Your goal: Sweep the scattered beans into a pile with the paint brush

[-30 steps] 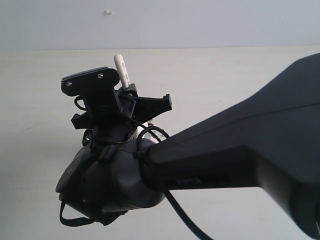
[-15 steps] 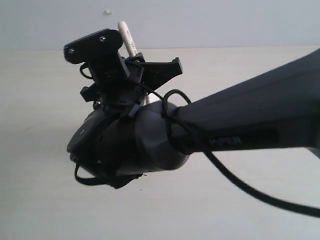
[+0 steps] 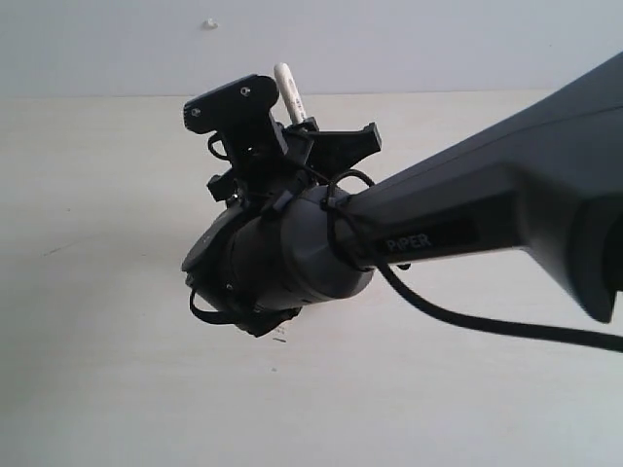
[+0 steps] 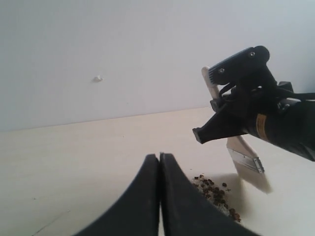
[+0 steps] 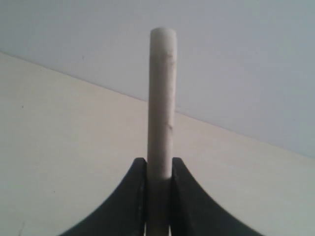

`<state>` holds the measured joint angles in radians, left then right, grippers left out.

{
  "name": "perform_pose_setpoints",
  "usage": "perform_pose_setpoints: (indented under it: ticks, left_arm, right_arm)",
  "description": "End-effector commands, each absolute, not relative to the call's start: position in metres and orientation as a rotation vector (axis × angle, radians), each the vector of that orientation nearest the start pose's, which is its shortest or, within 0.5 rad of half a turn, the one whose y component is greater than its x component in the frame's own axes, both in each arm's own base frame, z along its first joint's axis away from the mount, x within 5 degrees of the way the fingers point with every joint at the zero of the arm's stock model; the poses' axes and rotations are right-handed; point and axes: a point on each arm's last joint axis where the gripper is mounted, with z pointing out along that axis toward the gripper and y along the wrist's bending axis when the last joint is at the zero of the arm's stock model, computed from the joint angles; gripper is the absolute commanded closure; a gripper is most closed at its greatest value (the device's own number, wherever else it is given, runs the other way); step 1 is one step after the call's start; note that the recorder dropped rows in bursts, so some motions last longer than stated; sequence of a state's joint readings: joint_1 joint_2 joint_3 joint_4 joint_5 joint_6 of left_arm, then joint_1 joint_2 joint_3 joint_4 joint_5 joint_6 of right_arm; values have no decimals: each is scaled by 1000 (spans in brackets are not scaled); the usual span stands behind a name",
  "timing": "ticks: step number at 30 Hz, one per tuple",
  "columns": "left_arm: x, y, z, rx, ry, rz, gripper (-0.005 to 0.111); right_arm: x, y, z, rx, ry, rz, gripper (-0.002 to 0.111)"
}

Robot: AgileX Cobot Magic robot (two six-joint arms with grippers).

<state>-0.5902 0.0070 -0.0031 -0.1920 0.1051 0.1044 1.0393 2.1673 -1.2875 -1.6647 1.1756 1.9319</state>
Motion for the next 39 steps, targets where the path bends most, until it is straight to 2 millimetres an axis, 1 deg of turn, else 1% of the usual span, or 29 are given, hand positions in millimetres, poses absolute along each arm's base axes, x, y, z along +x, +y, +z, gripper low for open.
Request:
perform_pose_setpoints:
  ticks: [1, 9, 13, 17, 19, 21, 23, 24, 27, 29, 30, 32, 33, 35, 36, 39]
  left_arm:
    - [46, -33, 204, 414, 1558, -543, 107]
    - [46, -33, 204, 414, 1558, -543, 107]
    - [46, -33, 204, 414, 1558, -543, 107]
    - [46, -33, 204, 414, 1558, -543, 107]
    - [46, -33, 204, 414, 1558, -543, 107]
    - [46, -33, 204, 414, 1558, -543, 107]
    - [46, -33, 204, 414, 1558, -543, 107]
    - [46, -33, 204, 414, 1558, -543, 107]
    - [46, -33, 204, 414, 1558, -543, 107]
    - [46, -33, 204, 414, 1558, -543, 107]
    - [46, -33, 204, 414, 1558, -543, 107]
    - [46, -33, 204, 414, 1558, -543, 107]
    - [46, -33, 204, 414, 1558, -543, 107]
    - [46, -33, 204, 414, 1558, -543, 107]
    - [46, -33, 204, 414, 1558, -543, 107]
    - [46, -33, 204, 414, 1558, -543, 107]
  right_arm:
    - [284, 317, 146, -240, 1813, -390, 108]
    - [283, 327, 142, -223, 1857, -206, 108]
    - [283, 329, 142, -201, 1860, -154, 108]
    - [283, 329, 146, -191, 1850, -152, 108]
    - [283, 327, 156, -169, 1832, -146, 108]
    - [283, 323, 171, -128, 1782, -177, 108]
    - [282, 314, 189, -114, 1725, -277, 108]
    - [281, 311, 199, -153, 1701, -342, 108]
    - [280, 308, 214, -234, 1680, -420, 108]
    - [278, 309, 218, -313, 1680, -418, 108]
    - [275, 308, 215, -369, 1704, -395, 108]
    - [267, 301, 214, -432, 1747, -333, 108]
    - [262, 293, 214, -449, 1758, -336, 108]
    - [254, 278, 220, -488, 1758, -356, 108]
    - [251, 274, 225, -497, 1752, -361, 108]
    - [244, 261, 239, -603, 1708, -451, 108]
